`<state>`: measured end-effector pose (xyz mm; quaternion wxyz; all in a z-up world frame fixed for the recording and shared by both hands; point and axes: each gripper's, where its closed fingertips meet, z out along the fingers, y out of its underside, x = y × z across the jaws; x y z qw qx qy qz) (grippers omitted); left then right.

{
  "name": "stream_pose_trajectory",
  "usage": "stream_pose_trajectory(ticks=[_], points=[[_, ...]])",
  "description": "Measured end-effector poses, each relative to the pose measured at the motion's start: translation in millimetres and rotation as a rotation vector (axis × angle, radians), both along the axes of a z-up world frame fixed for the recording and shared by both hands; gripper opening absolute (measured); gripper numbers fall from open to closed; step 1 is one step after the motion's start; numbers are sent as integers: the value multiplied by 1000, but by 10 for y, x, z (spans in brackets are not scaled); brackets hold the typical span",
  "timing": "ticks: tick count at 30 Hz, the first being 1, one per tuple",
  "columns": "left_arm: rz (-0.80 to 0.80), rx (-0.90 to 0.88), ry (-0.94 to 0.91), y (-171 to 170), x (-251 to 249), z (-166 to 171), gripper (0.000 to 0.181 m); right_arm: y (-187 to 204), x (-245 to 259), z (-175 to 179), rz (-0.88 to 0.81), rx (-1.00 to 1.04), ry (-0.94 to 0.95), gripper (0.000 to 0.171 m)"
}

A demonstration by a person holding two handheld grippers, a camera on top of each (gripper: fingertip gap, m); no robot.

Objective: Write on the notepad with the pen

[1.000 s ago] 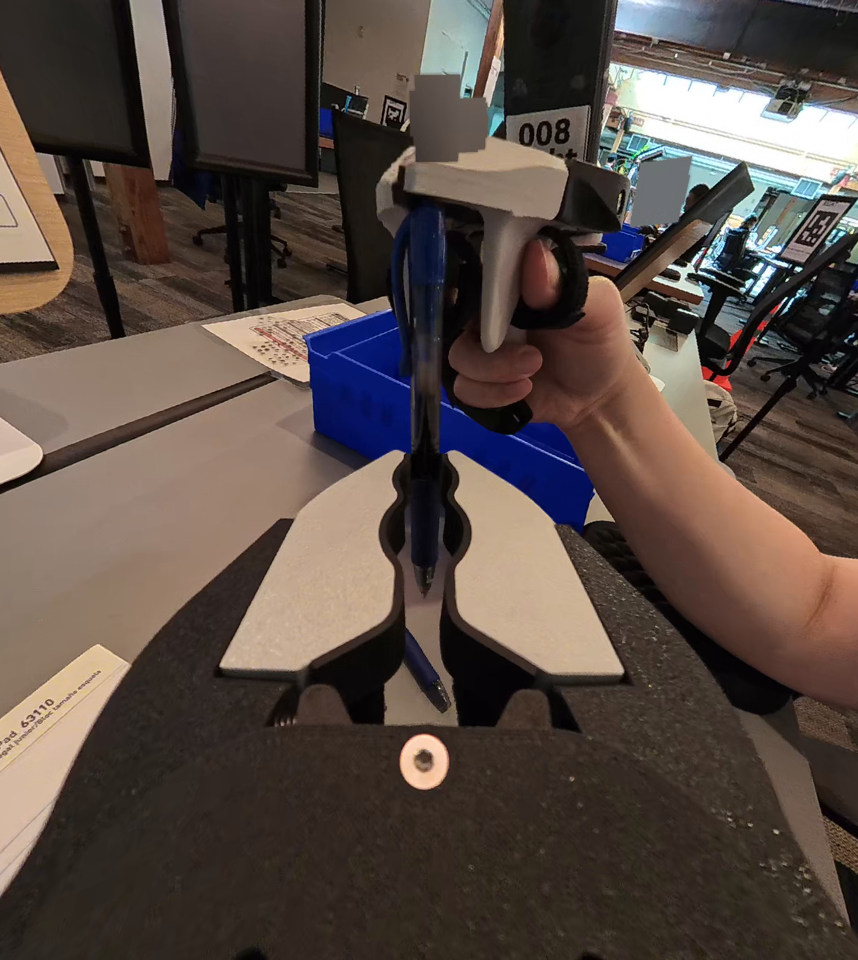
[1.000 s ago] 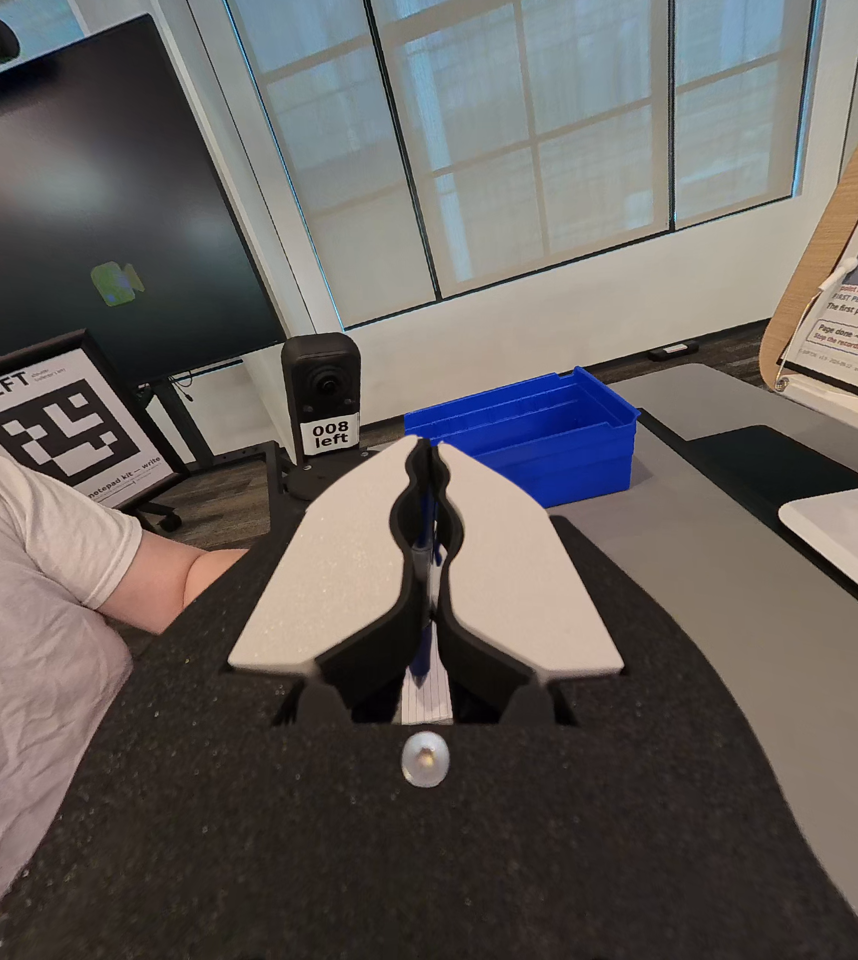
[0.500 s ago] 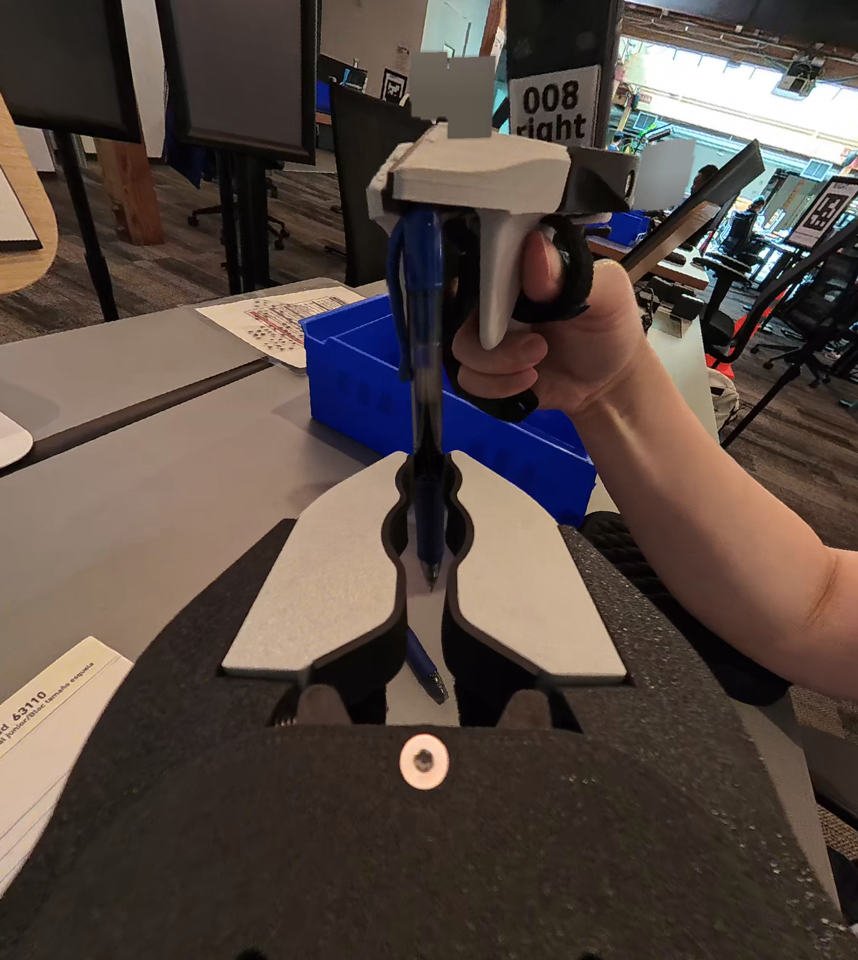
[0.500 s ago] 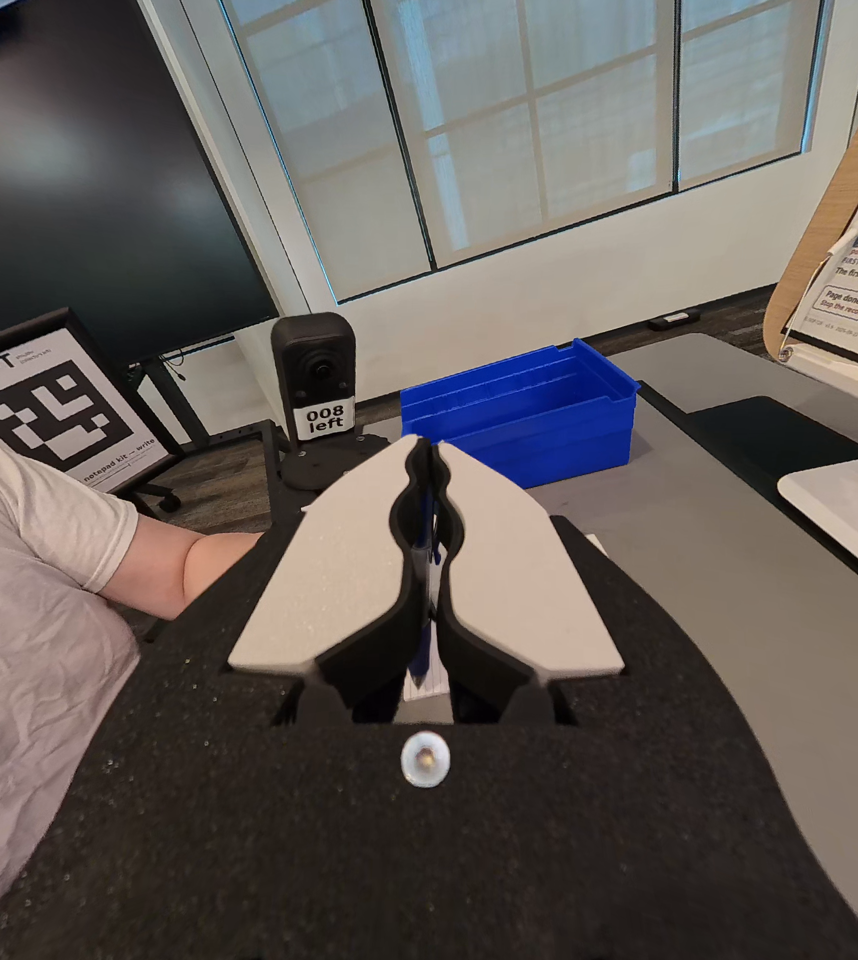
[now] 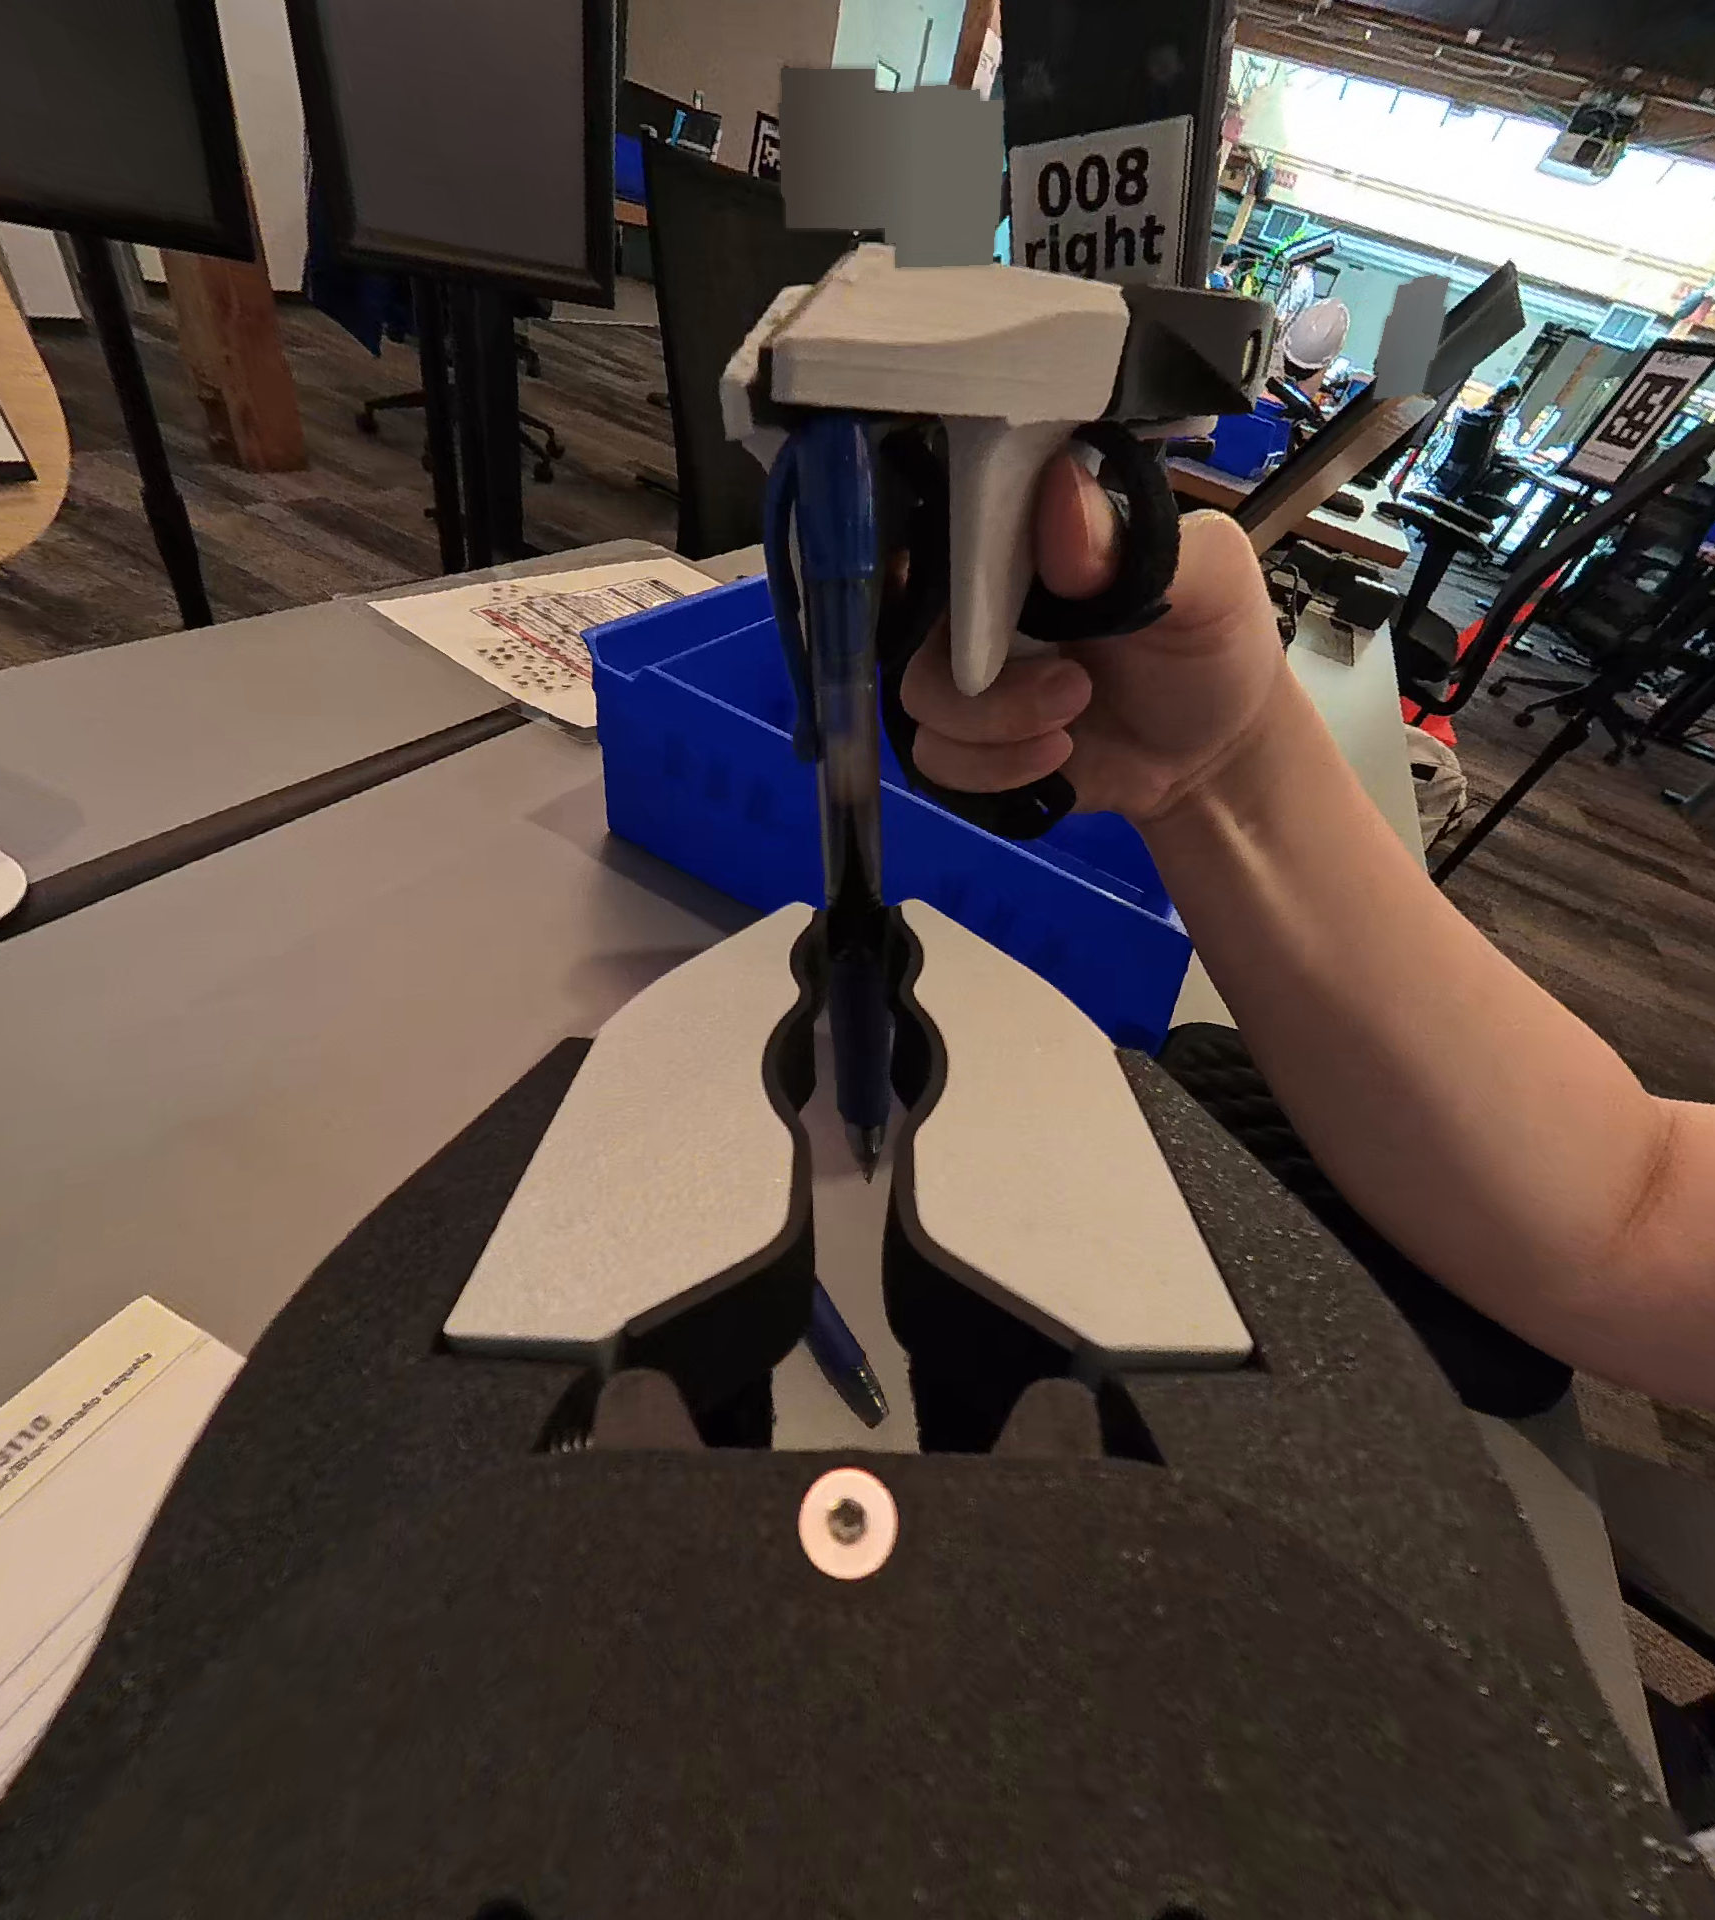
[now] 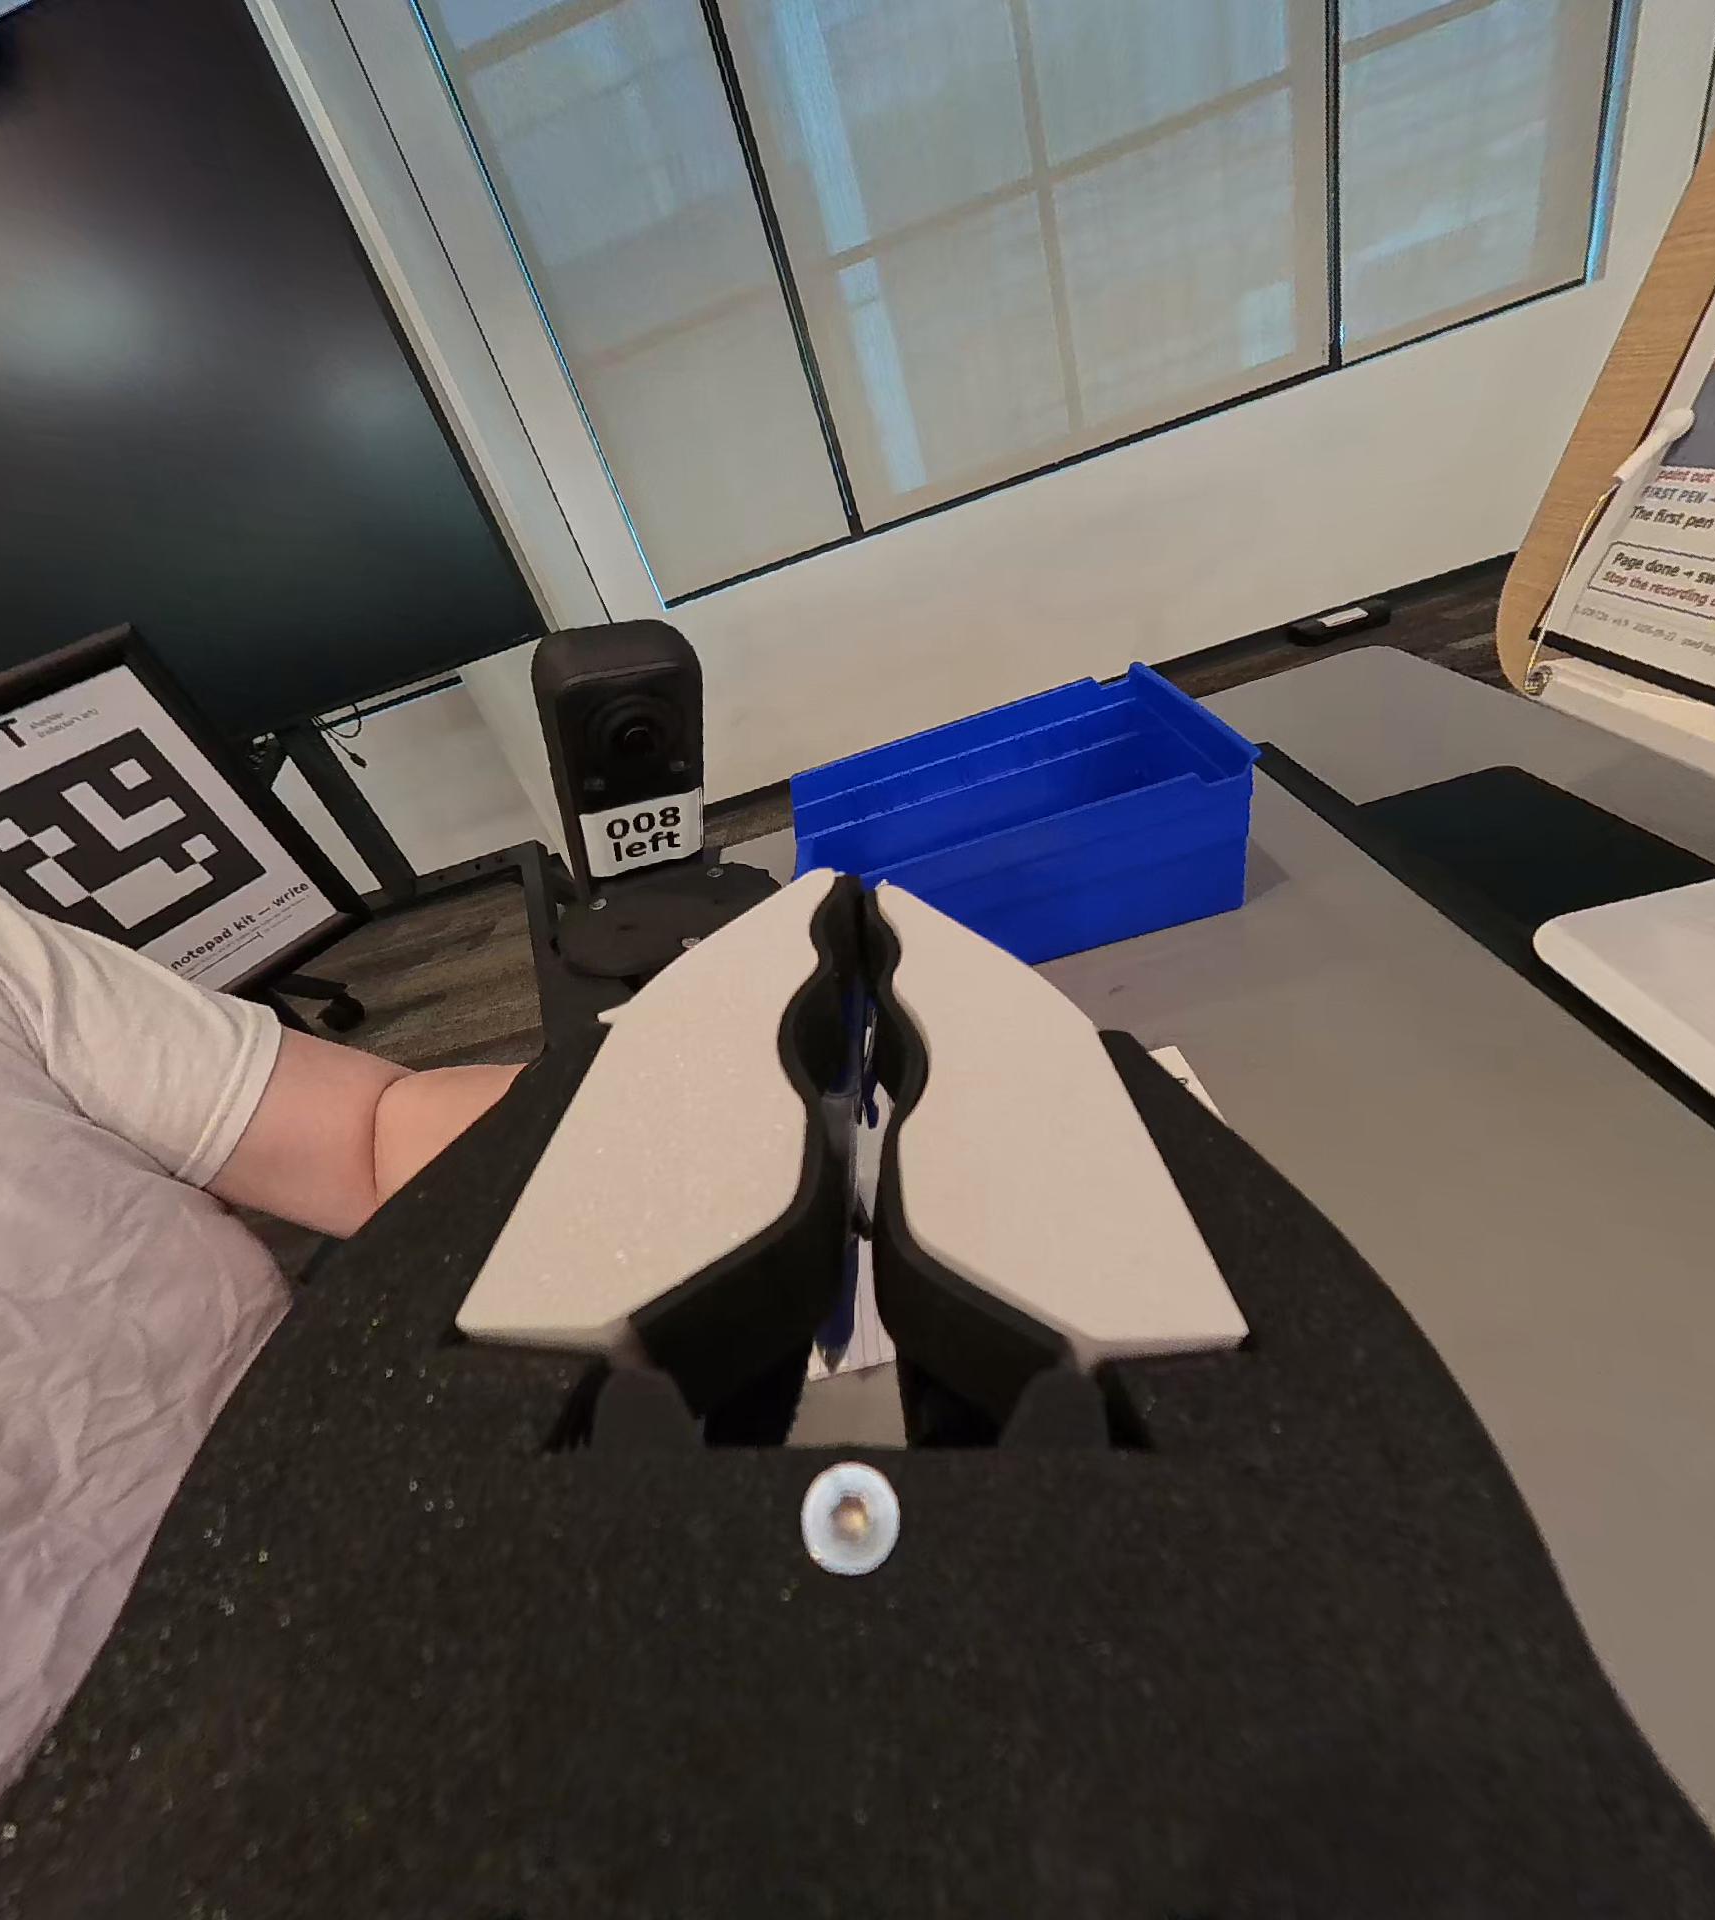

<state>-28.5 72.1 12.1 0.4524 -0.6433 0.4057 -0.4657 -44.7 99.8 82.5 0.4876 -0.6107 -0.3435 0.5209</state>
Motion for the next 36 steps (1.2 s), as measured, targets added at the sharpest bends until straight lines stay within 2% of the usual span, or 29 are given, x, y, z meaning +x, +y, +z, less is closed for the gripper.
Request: stream_pose_trajectory(ticks=[3, 8, 10, 12, 14, 16, 17, 19, 21, 26, 29, 30, 34, 36], points=[[-5, 13, 11, -7, 9, -20, 9, -39, -40, 6, 14, 21, -13, 0], [25, 51, -6, 52, -72, 65, 9, 8, -5, 140, -91, 123, -23, 0], [55, 67, -3, 95, -121, 76, 9, 5, 44, 334, -165, 210, 37, 2], [112, 87, 6, 170, -192, 76, 9, -28, 133, 588, -255, 278, 139, 9], [202, 113, 16, 278, -293, 88, 9, 49, 258, 711, -432, 303, 162, 18], [297, 135, 26, 385, -400, 108, 10, 159, 288, 689, -598, 316, 113, 39], [338, 147, 33, 428, -444, 116, 9, 202, 228, 627, -631, 300, 73, 43], [400, 175, 51, 487, -506, 120, 9, 248, -3, 471, -615, 232, 30, 52], [441, 198, 68, 522, -541, 119, 9, 287, -221, 286, -580, 133, 19, 52], [451, 237, 88, 504, -525, 132, 9, 387, -485, -73, -548, 66, -47, 41], [438, 253, 99, 479, -492, 128, 9, 402, -476, -89, -553, 82, -44, 29], [432, 257, 102, 471, -479, 124, 9, 380, -484, -84, -531, 93, -45, 12], [415, 277, 96, 456, -458, 130, 10, 348, -488, -86, -467, 122, -87, 11], [379, 290, 82, 416, -473, 165, 20, 273, -516, -46, -372, 162, -99, 11]])
